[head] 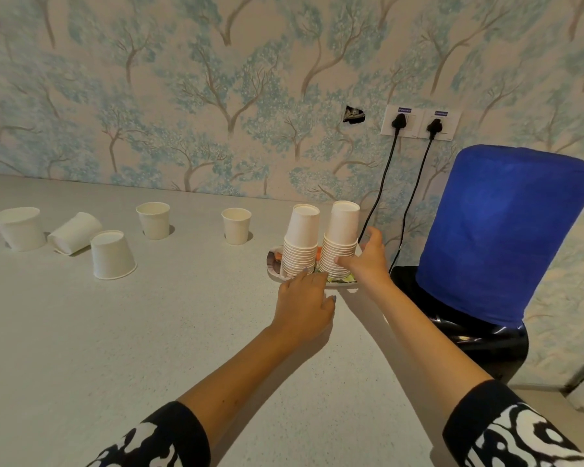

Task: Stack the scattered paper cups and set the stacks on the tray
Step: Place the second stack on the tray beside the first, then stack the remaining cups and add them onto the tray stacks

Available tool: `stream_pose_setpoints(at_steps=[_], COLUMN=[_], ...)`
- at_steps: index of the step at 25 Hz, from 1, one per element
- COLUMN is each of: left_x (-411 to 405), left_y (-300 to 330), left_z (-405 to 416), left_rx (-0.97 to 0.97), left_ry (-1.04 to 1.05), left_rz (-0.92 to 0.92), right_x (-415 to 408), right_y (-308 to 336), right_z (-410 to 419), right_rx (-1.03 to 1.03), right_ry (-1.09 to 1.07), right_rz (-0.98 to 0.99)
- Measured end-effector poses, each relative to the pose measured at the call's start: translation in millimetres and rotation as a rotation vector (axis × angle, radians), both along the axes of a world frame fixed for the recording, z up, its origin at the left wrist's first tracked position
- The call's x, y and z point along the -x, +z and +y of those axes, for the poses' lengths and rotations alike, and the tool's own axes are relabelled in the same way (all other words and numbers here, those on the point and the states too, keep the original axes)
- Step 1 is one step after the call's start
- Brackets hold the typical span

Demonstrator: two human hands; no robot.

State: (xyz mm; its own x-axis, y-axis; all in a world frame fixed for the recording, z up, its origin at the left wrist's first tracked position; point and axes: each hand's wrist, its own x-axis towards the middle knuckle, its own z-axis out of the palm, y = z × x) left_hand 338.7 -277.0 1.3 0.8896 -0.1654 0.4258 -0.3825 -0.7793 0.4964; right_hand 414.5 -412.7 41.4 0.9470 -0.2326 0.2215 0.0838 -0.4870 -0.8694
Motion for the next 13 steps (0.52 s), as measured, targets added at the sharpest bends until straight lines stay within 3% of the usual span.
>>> stream_pose_setpoints(at_steps=[6,13], left_x=[26,37], left_y=[6,11], left_z=[45,142], left_rx=[0.073,0.028], left_ry=[0.055,0.145], left_rz=[-0.116,-0.181], right_x=[36,59], right_y=[17,33], right_z=[31,107], right_rx=[0.025,0.101], right_ry=[-0.149,0.0], right_rz=[-0.341,-0.543])
